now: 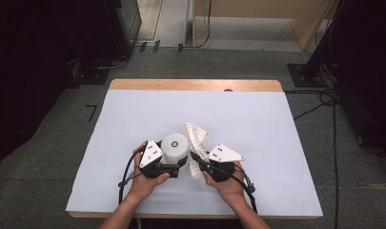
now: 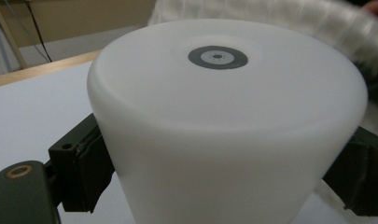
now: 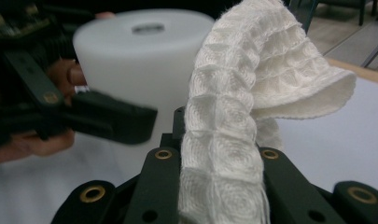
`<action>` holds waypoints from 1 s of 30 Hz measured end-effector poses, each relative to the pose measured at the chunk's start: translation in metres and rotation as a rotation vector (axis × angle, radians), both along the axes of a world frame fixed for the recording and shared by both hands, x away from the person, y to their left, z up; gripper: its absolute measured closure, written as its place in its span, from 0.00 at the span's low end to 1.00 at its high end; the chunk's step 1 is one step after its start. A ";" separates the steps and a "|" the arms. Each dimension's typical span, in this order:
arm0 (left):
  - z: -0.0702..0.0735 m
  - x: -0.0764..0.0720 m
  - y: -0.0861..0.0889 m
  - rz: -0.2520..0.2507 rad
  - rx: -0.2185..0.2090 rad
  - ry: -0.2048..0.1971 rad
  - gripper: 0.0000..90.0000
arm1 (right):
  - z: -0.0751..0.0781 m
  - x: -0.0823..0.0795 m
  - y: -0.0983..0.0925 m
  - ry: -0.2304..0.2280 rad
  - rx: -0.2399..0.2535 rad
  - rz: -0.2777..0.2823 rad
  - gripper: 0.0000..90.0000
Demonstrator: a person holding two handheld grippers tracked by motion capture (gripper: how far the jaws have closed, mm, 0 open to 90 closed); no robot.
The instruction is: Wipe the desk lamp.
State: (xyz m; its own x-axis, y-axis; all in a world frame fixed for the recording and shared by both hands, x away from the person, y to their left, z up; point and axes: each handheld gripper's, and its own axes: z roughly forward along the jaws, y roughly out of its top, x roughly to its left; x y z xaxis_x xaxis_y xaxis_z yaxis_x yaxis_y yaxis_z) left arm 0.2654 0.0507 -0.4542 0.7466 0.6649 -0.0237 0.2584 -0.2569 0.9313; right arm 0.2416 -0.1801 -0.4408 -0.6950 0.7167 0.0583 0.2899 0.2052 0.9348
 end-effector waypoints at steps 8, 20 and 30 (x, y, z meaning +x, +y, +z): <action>0.006 -0.001 0.005 0.006 -0.044 -0.024 0.10 | -0.004 0.001 0.001 0.016 -0.003 0.011 0.88; -0.002 0.000 0.005 0.014 0.014 -0.059 0.10 | -0.011 0.005 0.001 0.044 -0.010 0.006 0.88; -0.015 0.007 0.004 0.034 0.050 -0.022 0.10 | -0.011 0.008 -0.005 0.040 -0.007 -0.015 0.88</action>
State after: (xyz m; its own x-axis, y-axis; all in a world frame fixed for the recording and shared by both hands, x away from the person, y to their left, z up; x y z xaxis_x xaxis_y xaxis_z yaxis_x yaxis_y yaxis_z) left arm 0.2727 0.0551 -0.4696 0.7235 0.6898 0.0259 0.2475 -0.2943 0.9231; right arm 0.2492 -0.1850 -0.4522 -0.6812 0.7277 0.0807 0.3304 0.2072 0.9208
